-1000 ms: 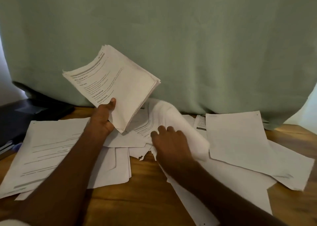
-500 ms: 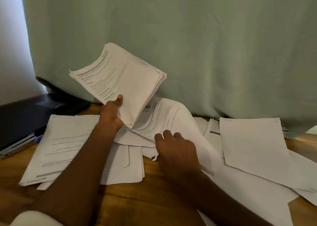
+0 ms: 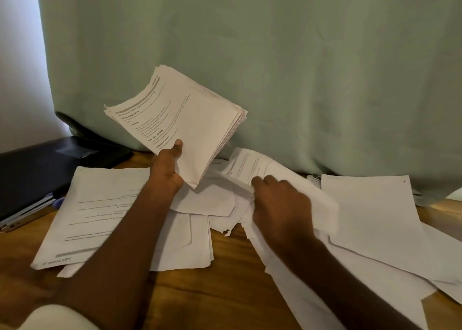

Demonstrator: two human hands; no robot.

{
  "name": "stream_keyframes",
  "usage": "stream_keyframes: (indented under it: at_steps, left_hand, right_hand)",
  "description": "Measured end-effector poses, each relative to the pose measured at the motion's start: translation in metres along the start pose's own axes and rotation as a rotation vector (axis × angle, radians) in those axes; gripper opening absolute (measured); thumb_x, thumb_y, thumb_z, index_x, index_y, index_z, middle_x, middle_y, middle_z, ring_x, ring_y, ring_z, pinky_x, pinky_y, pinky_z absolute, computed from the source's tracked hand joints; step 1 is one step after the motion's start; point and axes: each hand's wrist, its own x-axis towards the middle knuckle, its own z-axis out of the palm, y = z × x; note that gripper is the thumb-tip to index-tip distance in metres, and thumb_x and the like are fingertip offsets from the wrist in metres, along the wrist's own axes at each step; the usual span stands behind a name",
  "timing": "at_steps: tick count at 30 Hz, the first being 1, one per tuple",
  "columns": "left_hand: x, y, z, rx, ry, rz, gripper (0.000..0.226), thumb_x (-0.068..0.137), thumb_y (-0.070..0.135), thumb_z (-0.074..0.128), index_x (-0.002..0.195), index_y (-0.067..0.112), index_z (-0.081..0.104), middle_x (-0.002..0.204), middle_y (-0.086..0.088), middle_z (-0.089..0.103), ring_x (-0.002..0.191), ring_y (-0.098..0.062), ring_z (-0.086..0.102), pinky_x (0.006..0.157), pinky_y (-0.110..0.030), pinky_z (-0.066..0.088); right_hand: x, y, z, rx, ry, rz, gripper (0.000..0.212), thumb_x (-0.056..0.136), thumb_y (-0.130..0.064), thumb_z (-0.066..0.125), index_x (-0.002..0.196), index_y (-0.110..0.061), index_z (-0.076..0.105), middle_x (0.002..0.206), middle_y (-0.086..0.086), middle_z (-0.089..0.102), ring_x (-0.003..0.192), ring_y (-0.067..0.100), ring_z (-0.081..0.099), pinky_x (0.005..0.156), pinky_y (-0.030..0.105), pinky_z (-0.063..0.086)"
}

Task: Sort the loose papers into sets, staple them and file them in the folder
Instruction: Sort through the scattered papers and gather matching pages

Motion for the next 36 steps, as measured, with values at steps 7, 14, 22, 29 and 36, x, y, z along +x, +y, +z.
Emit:
stream_keyframes:
  at_steps: [7,14,22,29,36]
  left_hand:
    - [-0.027,-0.018,0.031,-0.001,-0.302,-0.092,0.036,0.104,0.009,0.056,0.139,0.018,0.057,0.142,-0.012,0.061,0.126,-0.033,0.058,0.109,-0.056,0.046]
    - [-0.036,-0.023,0.035,0.033,-0.364,-0.131,0.029,0.105,0.009,0.051,0.132,0.02,0.059,0.129,-0.007,0.065,0.118,-0.028,0.06,0.107,-0.052,0.047]
    - [-0.022,-0.021,0.012,0.118,-0.136,-0.146,0.046,0.098,0.002,0.065,0.141,0.017,0.061,0.13,-0.007,0.07,0.106,-0.026,0.068,0.089,-0.047,0.058]
    - [-0.007,-0.009,-0.003,0.21,0.031,-0.18,0.042,0.095,0.005,0.071,0.134,0.02,0.065,0.131,-0.004,0.069,0.122,-0.031,0.063,0.093,-0.051,0.054]
    - [0.002,0.002,-0.011,0.095,0.135,-0.109,0.049,0.094,-0.003,0.067,0.138,0.017,0.061,0.135,-0.005,0.066,0.125,-0.029,0.061,0.105,-0.055,0.049]
  right_hand:
    - [0.027,0.114,-0.022,0.191,0.438,0.561,0.015,0.1,-0.025,0.054,0.111,-0.021,0.063,0.102,0.008,0.07,0.094,0.039,0.065,0.073,0.038,0.045]
    - [0.003,0.199,0.001,0.078,0.218,0.889,0.024,0.092,-0.011,0.062,0.116,-0.007,0.06,0.107,0.023,0.067,0.101,0.046,0.065,0.082,0.044,0.047]
    - [-0.005,0.213,0.014,-0.02,0.055,0.969,0.055,0.084,-0.014,0.07,0.131,0.001,0.047,0.132,0.029,0.052,0.125,0.05,0.049,0.1,0.058,0.044]
    - [0.02,0.105,0.01,0.351,0.108,0.348,0.03,0.093,-0.013,0.062,0.123,-0.016,0.065,0.127,0.007,0.063,0.117,0.03,0.06,0.1,0.043,0.044]
    - [0.046,0.035,0.055,0.221,-0.402,-0.008,0.048,0.107,-0.037,0.046,0.154,-0.024,0.041,0.158,0.001,0.043,0.143,0.023,0.04,0.116,0.043,0.029]
